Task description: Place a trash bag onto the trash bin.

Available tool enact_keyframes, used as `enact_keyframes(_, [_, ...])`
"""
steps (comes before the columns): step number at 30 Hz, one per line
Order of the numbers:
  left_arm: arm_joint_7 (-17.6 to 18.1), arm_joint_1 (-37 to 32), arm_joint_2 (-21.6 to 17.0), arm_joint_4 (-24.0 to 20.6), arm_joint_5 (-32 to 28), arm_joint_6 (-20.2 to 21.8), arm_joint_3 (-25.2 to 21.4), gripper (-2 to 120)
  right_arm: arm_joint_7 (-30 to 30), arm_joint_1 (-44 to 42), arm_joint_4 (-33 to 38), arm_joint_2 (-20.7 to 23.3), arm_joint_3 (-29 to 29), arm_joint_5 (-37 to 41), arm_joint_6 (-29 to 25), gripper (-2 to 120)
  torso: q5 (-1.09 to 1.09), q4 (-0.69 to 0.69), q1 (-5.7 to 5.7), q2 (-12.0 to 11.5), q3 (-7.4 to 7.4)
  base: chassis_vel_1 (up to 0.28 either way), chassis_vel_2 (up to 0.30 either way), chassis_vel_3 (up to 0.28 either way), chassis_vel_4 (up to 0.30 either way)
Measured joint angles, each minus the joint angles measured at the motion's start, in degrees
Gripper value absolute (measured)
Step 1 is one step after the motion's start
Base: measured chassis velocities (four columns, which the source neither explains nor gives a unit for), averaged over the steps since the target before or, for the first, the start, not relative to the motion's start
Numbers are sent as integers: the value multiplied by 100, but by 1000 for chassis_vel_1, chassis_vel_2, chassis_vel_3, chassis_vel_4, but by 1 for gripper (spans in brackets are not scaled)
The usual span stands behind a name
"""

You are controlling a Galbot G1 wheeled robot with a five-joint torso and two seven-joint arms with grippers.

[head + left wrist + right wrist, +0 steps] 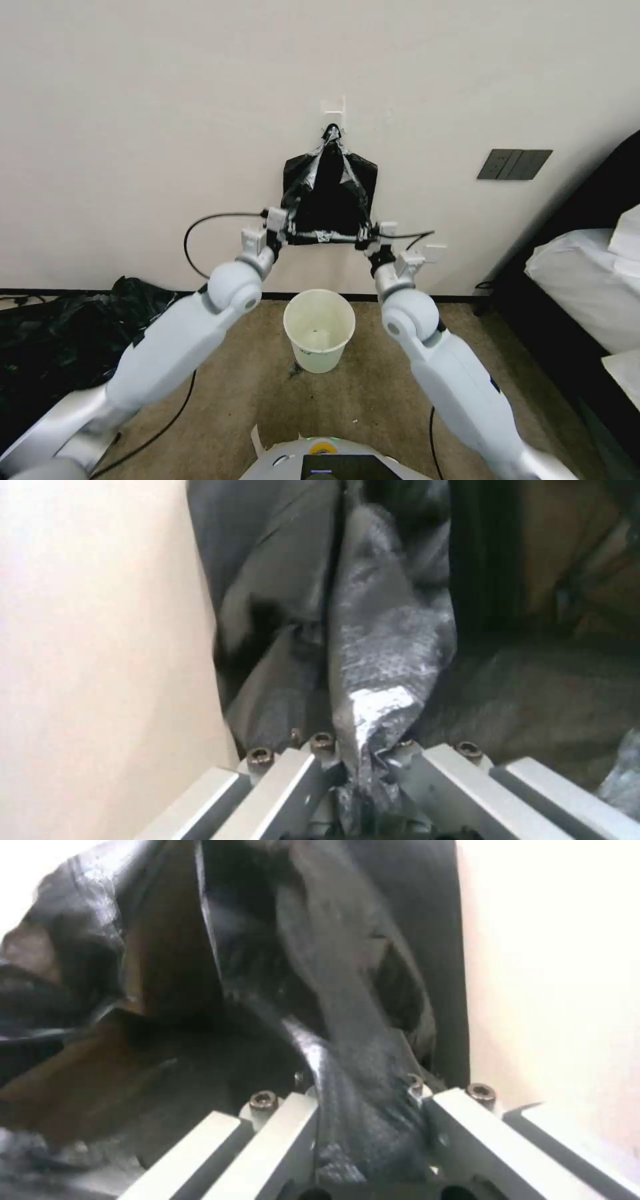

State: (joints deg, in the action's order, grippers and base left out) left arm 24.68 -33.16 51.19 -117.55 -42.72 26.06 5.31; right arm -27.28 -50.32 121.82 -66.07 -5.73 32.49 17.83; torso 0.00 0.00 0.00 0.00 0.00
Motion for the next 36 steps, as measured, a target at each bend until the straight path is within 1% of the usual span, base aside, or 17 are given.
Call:
enact_keyframes(1, [-18,-211,-63,-104,13,-13,-66,0,-4,-179,62,15,-11,13,-80,0,-1,1,0,0,0,0,0,0,0])
enact_keyframes(3, [-178,-835,-319,-492,57,-130,-331,0,-19,-706,330,89,-75,211,-318,0,0,-1,-1,0,0,0,0,0,0])
enact_keyframes(4, [-178,-835,-319,-492,57,-130,-331,0,-19,-706,330,89,-75,211,-318,0,0,-1,-1,0,0,0,0,0,0])
enact_keyframes(6, [-306,-1135,-541,-838,63,-245,-594,0,-42,-822,609,225,-119,431,-419,0,1,0,0,0,0,0,0,0,0])
enact_keyframes(7, [-306,-1135,-541,-838,63,-245,-594,0,-42,-822,609,225,-119,431,-419,0,1,0,0,0,0,0,0,0,0])
enact_keyframes(10, [-507,-1484,-882,-1313,-2,-367,-1046,0,-43,-834,1023,563,-195,835,-425,0,0,1,0,1,-1,0,0,0,0])
enact_keyframes(11, [-507,-1484,-882,-1313,-2,-367,-1046,0,-43,-834,1023,563,-195,835,-425,0,0,1,0,1,-1,0,0,0,0])
enact_keyframes(14, [-526,-1797,-1157,-1691,-138,-494,-1344,0,-86,-843,1391,904,-233,1230,-314,0,1,0,0,0,-1,0,0,0,0])
enact_keyframes(15, [-523,-1916,-1213,-1790,-171,-536,-1401,0,-100,-884,1519,1023,-238,1328,-258,0,1,0,0,0,-1,0,0,0,0])
enact_keyframes(17, [-516,-2026,-1232,-1864,-192,-559,-1433,0,-122,-931,1610,1099,-240,1415,-218,0,1,0,0,0,0,0,0,0,0])
enact_keyframes(20, [-496,-2424,-1189,-2035,-219,-603,-1445,0,-271,-1176,1896,1310,-259,1685,-120,0,1,0,0,1,-1,0,0,0,0])
enact_keyframes(22, [-496,-2484,-1160,-2040,-220,-616,-1422,0,-289,-1233,1931,1341,-269,1712,-105,0,1,0,-1,0,0,0,0,0,0])
enact_keyframes(24, [-523,-2568,-1079,-2000,-221,-675,-1335,0,-343,-1372,1960,1397,-279,1744,-76,4,0,0,0,0,0,0,0,0,0])
enact_keyframes(31, [-593,-2551,-912,-1801,-224,-707,-1128,0,-467,-1634,1988,1406,-143,2010,80,6,1,-2,0,1,0,0,0,0,0])
enact_keyframes(34, [-605,-2662,-863,-1714,-220,-707,-1108,0,-475,-1671,1861,1352,-56,2086,109,6,1,0,0,0,0,0,0,0,0])
enact_keyframes(36, [-630,-2777,-759,-1583,-220,-721,-1065,0,-494,-1673,1691,1258,-9,2095,141,6,1,1,0,0,0,0,0,0,0])
